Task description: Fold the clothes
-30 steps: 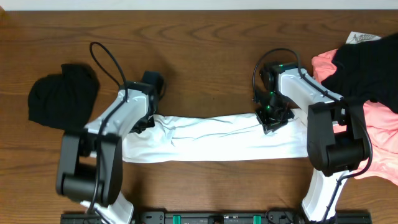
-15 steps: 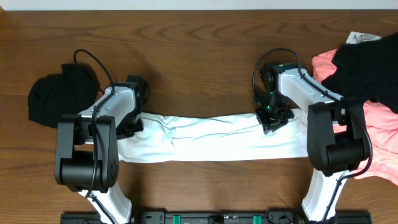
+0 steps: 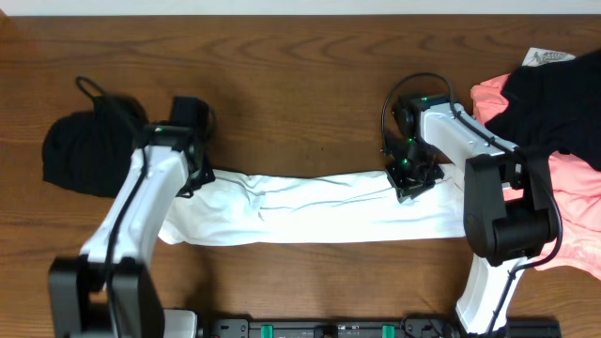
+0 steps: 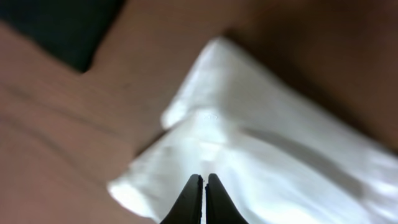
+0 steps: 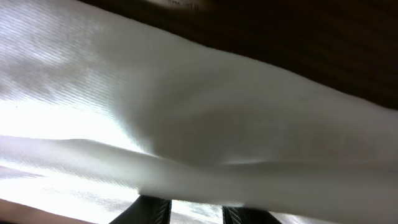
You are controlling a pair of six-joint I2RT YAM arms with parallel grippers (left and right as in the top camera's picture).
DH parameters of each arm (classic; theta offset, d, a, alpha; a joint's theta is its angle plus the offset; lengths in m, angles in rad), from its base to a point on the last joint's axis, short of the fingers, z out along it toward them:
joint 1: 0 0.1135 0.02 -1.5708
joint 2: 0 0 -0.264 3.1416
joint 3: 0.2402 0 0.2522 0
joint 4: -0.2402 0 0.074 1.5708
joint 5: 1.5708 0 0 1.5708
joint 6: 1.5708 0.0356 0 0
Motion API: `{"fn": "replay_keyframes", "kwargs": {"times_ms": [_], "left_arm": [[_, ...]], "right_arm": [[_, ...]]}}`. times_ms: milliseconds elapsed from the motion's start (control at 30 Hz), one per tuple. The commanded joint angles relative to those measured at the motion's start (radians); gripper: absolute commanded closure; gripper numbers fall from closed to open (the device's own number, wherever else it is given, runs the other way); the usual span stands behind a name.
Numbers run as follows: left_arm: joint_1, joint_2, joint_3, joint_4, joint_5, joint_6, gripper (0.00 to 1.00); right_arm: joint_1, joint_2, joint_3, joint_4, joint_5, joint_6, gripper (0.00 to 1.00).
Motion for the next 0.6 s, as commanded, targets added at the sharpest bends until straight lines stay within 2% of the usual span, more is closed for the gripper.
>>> {"fn": "replay_keyframes", "kwargs": {"times_ms": [0, 267, 567], "left_arm": [[-0.002, -0.045, 0.019, 0.018, 0.183, 0.08, 0.94], [-0.002, 0.032, -0.045, 0.091, 0.319, 0.095, 0.94], [-0.002, 0.217, -0.057, 0.121, 0.262, 0.12, 0.94]], "right_arm": [[-0.01, 0.003, -0.014, 0.013, 0.013, 0.003, 0.74], [-0.013, 0.003, -0.014, 0.013, 0.014, 0.003, 0.74], [-0.022, 0.003, -0.014, 0.009, 0.014, 0.004, 0.74]]}}
